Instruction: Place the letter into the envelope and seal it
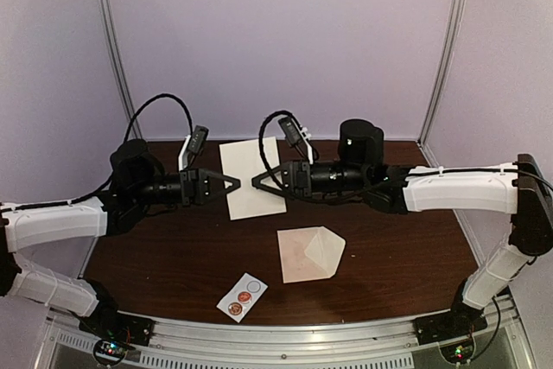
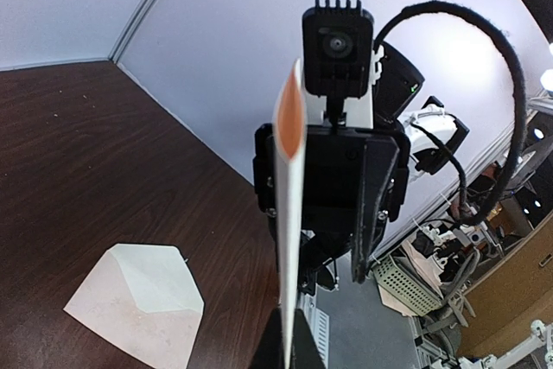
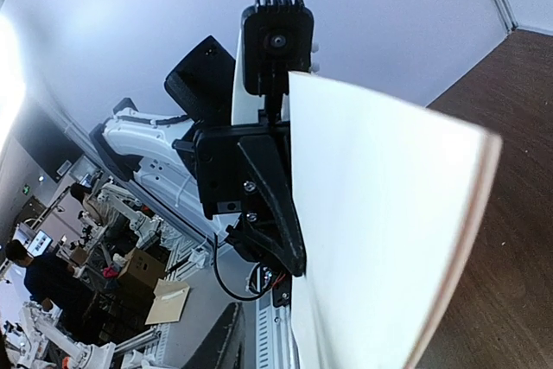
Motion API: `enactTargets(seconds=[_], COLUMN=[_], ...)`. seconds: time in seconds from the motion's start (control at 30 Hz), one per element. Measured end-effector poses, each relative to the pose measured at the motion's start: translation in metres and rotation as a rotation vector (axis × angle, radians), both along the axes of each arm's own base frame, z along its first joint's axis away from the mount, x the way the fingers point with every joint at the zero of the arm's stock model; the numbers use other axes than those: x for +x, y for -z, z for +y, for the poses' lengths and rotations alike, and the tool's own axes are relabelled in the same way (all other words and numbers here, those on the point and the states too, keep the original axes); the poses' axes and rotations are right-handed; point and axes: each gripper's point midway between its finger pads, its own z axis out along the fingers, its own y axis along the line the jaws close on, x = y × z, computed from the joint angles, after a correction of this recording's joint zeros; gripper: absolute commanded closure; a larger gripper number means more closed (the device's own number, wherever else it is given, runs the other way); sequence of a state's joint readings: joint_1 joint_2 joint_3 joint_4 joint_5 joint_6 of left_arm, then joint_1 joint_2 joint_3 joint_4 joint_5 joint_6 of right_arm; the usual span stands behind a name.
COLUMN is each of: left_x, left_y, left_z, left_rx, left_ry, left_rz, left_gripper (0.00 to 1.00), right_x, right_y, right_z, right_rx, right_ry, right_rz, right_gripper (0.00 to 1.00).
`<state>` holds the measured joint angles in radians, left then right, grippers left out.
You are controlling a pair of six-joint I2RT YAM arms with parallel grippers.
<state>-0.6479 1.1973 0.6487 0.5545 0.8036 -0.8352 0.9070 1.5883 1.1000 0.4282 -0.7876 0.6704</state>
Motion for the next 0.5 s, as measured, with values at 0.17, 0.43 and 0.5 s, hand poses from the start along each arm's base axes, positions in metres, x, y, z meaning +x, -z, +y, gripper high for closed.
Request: enactTargets(seconds=[0.17,0.43,0.5], left_x=[0.0017,0.0030,0.0030], left_y=[0.0044,0.0067,0.0067], left_z=[-0.0014,-0.0024,-0.0024], left_rx=[0.008,0.013,0.013], left_ry=[0.000,0.001,0.001], left_rz=[0.011,0.017,0.017], left_gripper=[1.00,1.00,1.00], right_x=[-0.0028,-0.0004,0.0020], right_y=[-0.0020,0.0027,0.0049], right_z=[0.0043,0.0050,0.0048], right_rx=[-0.007,-0.023,-0.032], right_ry=[-0.009,0.006,0.019], right_rz=[-0.015,-0.022,-0.021], right_gripper=[0.80,0.94,0.99])
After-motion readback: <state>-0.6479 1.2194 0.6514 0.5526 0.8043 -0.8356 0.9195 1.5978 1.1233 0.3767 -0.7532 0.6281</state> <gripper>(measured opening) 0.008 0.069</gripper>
